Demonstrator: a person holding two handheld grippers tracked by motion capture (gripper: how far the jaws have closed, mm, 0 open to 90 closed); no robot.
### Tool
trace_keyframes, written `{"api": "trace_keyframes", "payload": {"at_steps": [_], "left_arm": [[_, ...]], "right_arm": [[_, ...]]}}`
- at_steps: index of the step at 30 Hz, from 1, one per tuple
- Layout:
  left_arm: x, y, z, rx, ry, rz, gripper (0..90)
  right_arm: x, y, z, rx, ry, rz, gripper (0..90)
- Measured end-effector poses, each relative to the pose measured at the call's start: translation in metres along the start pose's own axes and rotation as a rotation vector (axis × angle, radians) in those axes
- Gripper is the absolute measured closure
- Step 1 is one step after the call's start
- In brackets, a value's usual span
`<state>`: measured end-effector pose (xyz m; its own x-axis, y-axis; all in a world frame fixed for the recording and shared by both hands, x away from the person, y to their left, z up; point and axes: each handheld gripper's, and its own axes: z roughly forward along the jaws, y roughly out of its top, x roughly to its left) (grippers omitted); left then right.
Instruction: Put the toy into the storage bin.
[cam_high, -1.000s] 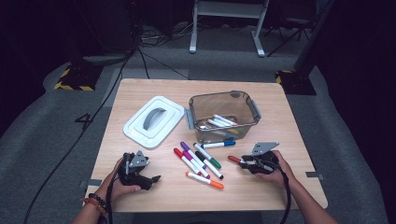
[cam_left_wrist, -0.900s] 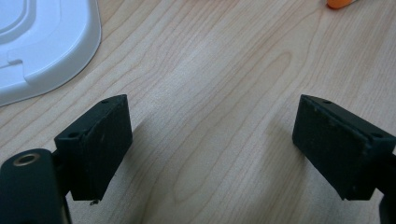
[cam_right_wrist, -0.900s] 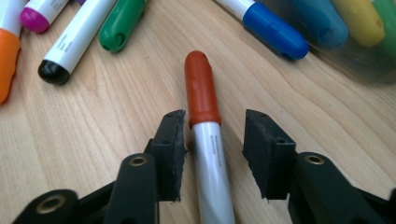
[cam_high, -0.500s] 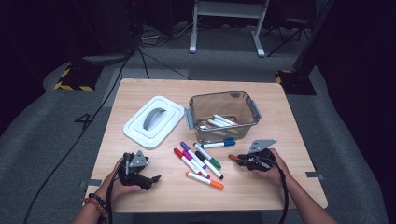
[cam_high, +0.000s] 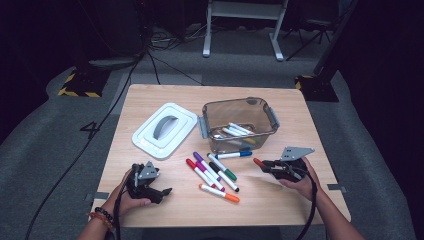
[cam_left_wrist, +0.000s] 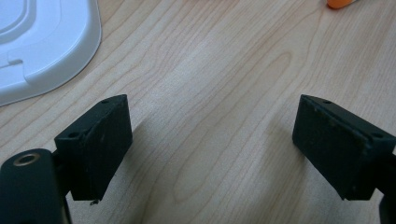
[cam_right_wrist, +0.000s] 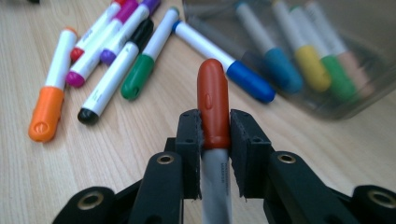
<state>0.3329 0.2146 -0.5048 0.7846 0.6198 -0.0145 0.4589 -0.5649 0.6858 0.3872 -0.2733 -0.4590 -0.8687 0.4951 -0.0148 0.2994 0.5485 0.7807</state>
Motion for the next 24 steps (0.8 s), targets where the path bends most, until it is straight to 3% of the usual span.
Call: {"api": "trace_keyframes", "payload": {"at_steps": [7,8,15,24], "left_arm": [[0.0,0.0,0.0,0.0,0.0,0.0,12.4],[0.0,0.0,0.0,0.0,0.0,0.0,12.4],[0.0,0.0,0.0,0.0,-0.001,0.001,12.4],[0.0,0.0,0.001,-0.001,-0.002,-0.001,12.3]], "right_arm": [[0.0,0.009,-0.022,-0.075,-0.024,-0.013,74.3],[0.0,0.013,-0.034,-0.108,-0.034,-0.015,74.3],[-0.002,0.028,-0.058,-0.166,-0.077,-0.044,74.3],[-0.016,0.081,-0.082,-0.199,-0.115,-0.096,74.3]]}}
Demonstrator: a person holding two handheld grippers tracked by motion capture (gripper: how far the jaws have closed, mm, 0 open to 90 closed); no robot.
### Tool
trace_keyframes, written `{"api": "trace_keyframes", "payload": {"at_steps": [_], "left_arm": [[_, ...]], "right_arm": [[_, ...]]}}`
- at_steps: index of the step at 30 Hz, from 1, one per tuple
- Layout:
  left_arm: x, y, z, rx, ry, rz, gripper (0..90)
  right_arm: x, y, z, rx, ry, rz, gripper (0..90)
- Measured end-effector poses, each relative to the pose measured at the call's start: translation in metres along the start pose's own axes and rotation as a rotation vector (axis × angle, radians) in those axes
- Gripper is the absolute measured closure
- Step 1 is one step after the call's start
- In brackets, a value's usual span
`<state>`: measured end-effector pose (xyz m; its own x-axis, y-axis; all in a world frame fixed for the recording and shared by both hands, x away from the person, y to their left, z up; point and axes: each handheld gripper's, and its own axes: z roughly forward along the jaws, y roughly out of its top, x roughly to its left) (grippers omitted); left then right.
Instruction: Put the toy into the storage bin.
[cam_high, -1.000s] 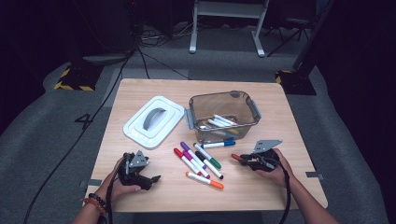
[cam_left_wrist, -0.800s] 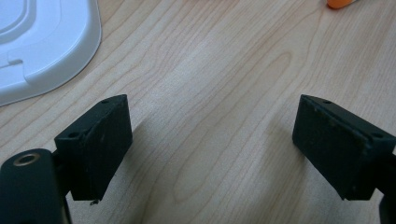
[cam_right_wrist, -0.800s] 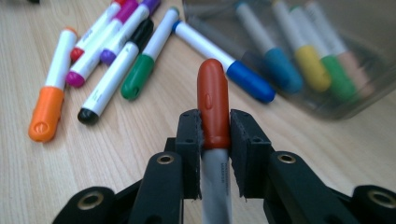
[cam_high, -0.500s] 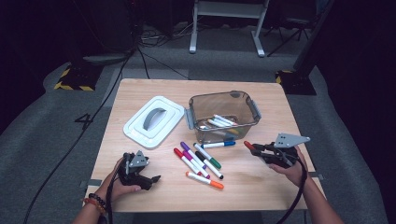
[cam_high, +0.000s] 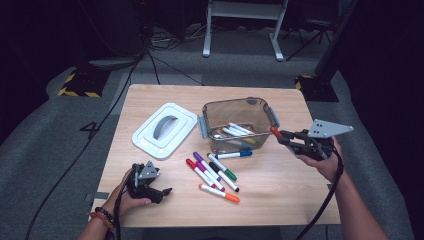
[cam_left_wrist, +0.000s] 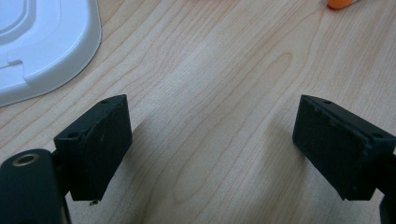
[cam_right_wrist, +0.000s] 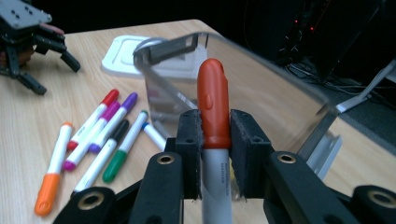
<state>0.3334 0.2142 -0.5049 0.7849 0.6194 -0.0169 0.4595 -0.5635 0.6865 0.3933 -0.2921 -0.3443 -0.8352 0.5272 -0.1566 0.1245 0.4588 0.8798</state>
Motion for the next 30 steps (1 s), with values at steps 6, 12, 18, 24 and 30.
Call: {"api": "trace_keyframes", "payload": {"at_steps": [6,12,18,24,30], "left_arm": [[0.0,0.0,0.0,0.0,0.001,0.001,12.3],[0.0,0.0,0.0,0.002,0.002,0.003,12.2],[0.0,0.0,0.0,0.002,0.002,0.004,12.2],[0.0,0.0,0.0,0.002,0.002,0.003,12.2],[0.0,0.0,0.0,0.002,0.002,0.004,12.2]], "right_arm": [[-0.007,0.033,0.013,0.022,0.003,-0.056,74.3],[-0.013,0.07,0.038,0.038,0.014,-0.083,74.3],[-0.016,0.092,0.078,0.086,0.049,-0.128,74.3],[-0.019,0.091,0.122,0.14,0.115,-0.142,74.3],[-0.023,0.079,0.167,0.275,0.152,-0.17,74.3]]}}
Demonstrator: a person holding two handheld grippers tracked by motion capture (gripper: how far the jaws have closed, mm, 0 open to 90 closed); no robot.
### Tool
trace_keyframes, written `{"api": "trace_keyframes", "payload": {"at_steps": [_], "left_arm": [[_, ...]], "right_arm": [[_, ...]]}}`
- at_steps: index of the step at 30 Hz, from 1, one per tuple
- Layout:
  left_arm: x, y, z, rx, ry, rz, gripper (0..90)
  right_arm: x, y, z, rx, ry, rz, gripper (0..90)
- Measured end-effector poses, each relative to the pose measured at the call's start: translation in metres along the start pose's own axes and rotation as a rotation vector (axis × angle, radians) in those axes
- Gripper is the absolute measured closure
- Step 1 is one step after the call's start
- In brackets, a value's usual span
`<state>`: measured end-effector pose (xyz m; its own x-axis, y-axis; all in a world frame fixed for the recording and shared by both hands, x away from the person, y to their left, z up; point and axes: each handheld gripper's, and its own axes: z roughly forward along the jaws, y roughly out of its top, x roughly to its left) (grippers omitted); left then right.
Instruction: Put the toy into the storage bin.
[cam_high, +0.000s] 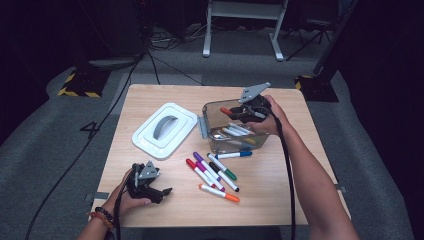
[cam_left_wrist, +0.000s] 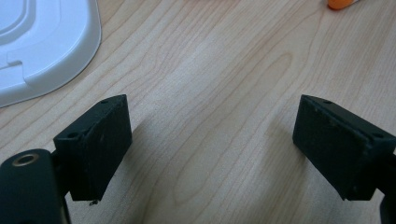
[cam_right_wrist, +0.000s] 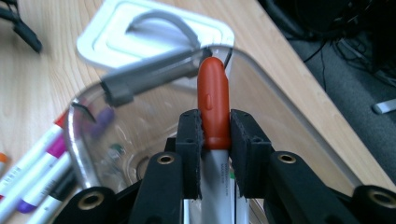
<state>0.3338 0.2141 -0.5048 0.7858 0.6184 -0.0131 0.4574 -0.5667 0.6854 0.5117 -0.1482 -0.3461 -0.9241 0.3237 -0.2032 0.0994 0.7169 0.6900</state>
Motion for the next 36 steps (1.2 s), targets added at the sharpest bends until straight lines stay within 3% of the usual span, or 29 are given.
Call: {"api": "trace_keyframes", "payload": {"at_steps": [3,4,5,12,14,15,17,19,21,25,26,27,28,29,33,36], "left_arm": [[0.0,0.0,0.0,0.0,0.0,0.0,12.2],[0.0,0.0,0.0,0.0,0.0,0.0,12.2],[0.0,0.0,0.0,0.0,0.0,0.0,12.2],[0.0,0.0,0.0,0.0,-0.002,0.0,12.2],[0.0,0.0,0.0,0.0,-0.002,0.0,12.3],[0.0,0.0,0.0,0.0,-0.003,0.0,12.2],[0.0,0.0,0.0,0.0,-0.003,0.0,12.2],[0.0,0.0,0.0,0.0,-0.003,0.0,12.2],[0.0,0.0,0.0,0.0,-0.003,0.0,12.2],[0.0,0.0,0.0,0.0,-0.002,0.0,12.2],[0.0,0.0,0.0,0.0,-0.002,0.0,12.2],[0.0,0.0,0.0,0.0,-0.002,0.0,12.2],[0.0,0.0,0.0,0.0,-0.002,0.0,12.2],[0.0,0.0,0.0,0.0,-0.002,0.0,12.2],[0.0,0.0,0.0,0.0,-0.002,0.0,12.2],[0.0,0.0,0.0,0.0,-0.002,0.0,12.2]], "right_arm": [[-0.003,-0.002,0.008,0.045,0.008,-0.011,74.3],[-0.004,-0.004,0.016,0.106,0.021,-0.021,74.3],[-0.004,-0.004,0.016,0.106,0.021,-0.021,74.3],[0.0,-0.014,0.038,0.317,0.129,-0.083,74.2],[0.001,-0.016,0.038,0.338,0.133,-0.078,74.1],[0.0,-0.019,0.039,0.382,0.14,-0.069,73.7],[0.0,-0.021,0.038,0.391,0.14,-0.066,73.6],[-0.001,-0.023,0.037,0.387,0.131,-0.039,72.1],[-0.002,-0.024,0.033,0.342,0.101,-0.021,63.8],[-0.005,-0.026,0.028,0.283,0.069,0.012,59.1],[-0.006,-0.027,0.021,0.23,0.05,0.033,56.6],[-0.006,-0.027,0.021,0.23,0.05,0.033,56.6],[-0.005,-0.029,0.011,0.154,0.029,0.07,54.5],[-0.005,-0.029,0.011,0.154,0.029,0.07,54.5],[-0.001,-0.035,-0.015,0.001,-0.011,0.145,48.4],[0.009,-0.042,-0.035,-0.053,-0.023,0.16,45.6]]}}
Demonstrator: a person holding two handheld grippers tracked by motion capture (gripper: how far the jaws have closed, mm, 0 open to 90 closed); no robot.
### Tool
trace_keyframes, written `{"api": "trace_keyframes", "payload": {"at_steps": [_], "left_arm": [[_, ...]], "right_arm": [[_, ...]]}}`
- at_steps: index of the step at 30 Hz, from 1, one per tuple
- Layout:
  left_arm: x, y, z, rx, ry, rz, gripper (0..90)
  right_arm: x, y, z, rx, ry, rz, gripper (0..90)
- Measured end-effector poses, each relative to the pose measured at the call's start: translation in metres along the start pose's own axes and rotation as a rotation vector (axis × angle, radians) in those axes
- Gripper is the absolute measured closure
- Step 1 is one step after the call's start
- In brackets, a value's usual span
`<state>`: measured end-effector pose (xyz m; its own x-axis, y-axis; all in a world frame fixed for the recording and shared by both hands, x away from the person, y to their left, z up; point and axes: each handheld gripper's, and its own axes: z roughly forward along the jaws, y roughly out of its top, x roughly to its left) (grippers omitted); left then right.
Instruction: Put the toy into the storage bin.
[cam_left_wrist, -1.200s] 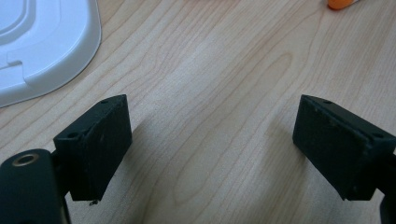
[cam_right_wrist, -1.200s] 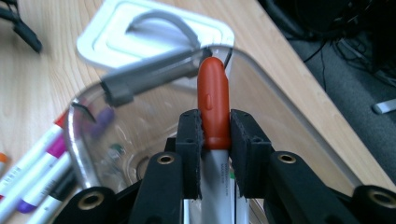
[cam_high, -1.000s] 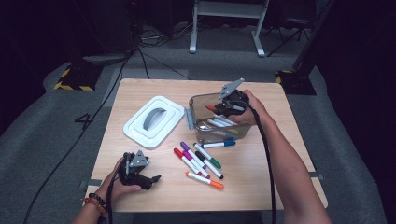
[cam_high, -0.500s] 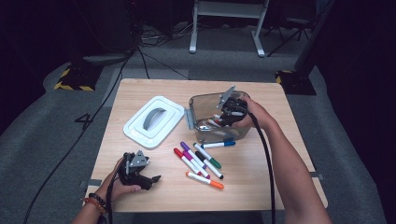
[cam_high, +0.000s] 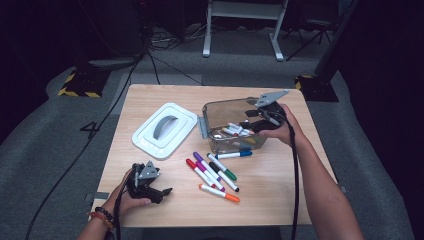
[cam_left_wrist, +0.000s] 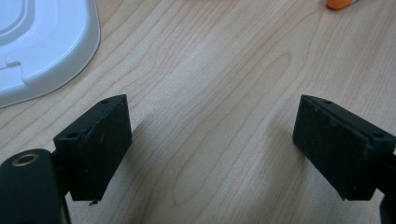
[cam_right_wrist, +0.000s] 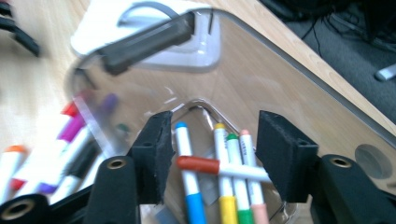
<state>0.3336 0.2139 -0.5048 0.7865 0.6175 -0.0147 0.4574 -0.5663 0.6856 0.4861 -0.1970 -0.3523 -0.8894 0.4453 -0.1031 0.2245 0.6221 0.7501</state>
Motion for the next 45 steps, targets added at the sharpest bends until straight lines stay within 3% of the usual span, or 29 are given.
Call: {"api": "trace_keyframes", "payload": {"at_steps": [3,8,9,11,12,15,16,21,27,33,36,39,45], "left_arm": [[0.0,0.0,0.0,0.0,0.0,-0.001,12.2],[0.0,0.0,0.0,0.0,0.001,-0.001,12.2],[0.0,0.0,0.0,0.001,0.0,0.0,12.2],[0.0,0.0,0.0,0.001,0.0,-0.001,12.2],[0.0,0.0,0.0,0.001,0.0,0.0,12.2],[0.0,0.0,0.0,0.001,0.0,-0.001,12.2],[0.0,0.0,0.0,0.001,0.0,-0.001,12.2],[0.0,0.0,0.0,0.0,0.001,-0.002,12.2],[-0.001,0.0,0.0,0.0,0.004,-0.004,12.3],[-0.001,0.0,0.0,0.0,0.003,-0.005,12.3],[-0.001,0.0,-0.001,0.0,0.003,-0.002,12.3],[-0.001,0.0,-0.001,0.0,0.003,-0.001,12.3],[-0.001,0.0,-0.001,0.001,0.003,-0.002,12.3]], "right_arm": [[0.01,-0.009,-0.019,-0.017,-0.031,-0.001,43.9],[0.035,-0.032,-0.05,-0.093,-0.051,0.007,41.4],[0.035,-0.032,-0.05,-0.093,-0.051,0.007,41.4],[0.045,-0.042,-0.055,-0.109,-0.055,0.021,41.8],[0.056,-0.053,-0.057,-0.111,-0.061,0.006,42.7],[0.067,-0.063,-0.055,-0.115,-0.048,0.008,44.1],[0.076,-0.073,-0.049,-0.11,-0.028,0.015,45.3],[0.095,-0.086,-0.025,-0.064,-0.004,0.007,46.8],[0.112,-0.093,0.025,0.016,0.038,-0.013,48.4],[0.115,-0.087,0.045,0.036,0.089,-0.012,51.9],[0.117,-0.085,0.055,0.066,0.086,-0.033,55.2],[0.114,-0.086,0.063,0.076,0.091,-0.006,56.8],[0.106,-0.09,0.079,0.118,0.088,0.001,62.9]]}}
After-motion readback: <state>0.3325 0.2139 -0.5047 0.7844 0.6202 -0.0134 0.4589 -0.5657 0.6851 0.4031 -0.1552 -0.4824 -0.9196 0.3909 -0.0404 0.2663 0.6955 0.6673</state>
